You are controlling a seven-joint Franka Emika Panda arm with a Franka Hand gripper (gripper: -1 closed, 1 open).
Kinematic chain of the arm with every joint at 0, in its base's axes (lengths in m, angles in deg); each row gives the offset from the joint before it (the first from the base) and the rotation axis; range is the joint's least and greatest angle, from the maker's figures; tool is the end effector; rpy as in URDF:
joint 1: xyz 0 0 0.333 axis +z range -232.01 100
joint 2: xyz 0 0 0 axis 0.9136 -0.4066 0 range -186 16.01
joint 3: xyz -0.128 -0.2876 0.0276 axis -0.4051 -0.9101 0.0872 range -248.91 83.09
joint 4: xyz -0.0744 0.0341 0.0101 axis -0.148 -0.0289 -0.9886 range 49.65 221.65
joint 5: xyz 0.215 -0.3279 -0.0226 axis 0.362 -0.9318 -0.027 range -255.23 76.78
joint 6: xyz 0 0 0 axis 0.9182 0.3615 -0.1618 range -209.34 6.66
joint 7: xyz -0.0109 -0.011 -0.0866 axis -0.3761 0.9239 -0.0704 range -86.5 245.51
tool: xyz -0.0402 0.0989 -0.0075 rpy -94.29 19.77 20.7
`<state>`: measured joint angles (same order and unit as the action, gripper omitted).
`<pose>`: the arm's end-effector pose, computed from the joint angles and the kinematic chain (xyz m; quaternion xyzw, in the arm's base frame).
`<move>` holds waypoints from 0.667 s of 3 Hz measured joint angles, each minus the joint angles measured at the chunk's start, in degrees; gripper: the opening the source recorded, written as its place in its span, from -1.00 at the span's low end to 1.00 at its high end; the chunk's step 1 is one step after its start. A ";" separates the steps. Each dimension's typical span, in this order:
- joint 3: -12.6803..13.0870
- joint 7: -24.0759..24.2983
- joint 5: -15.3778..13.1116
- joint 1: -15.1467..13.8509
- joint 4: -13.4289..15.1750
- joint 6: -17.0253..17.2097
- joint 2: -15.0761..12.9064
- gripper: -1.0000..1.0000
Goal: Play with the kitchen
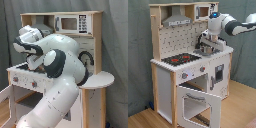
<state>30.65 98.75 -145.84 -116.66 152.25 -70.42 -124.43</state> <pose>0.4231 0.2893 0.5584 0.9005 0.3805 0.0461 0.2054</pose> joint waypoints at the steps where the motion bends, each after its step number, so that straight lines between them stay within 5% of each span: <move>1: 1.92 3.09 0.00 -4.55 0.31 -0.03 -0.20 -1.00; 2: 3.26 5.80 0.00 -9.45 1.13 0.08 -0.45 -1.00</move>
<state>33.91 104.54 -145.84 -126.10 153.39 -70.34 -124.88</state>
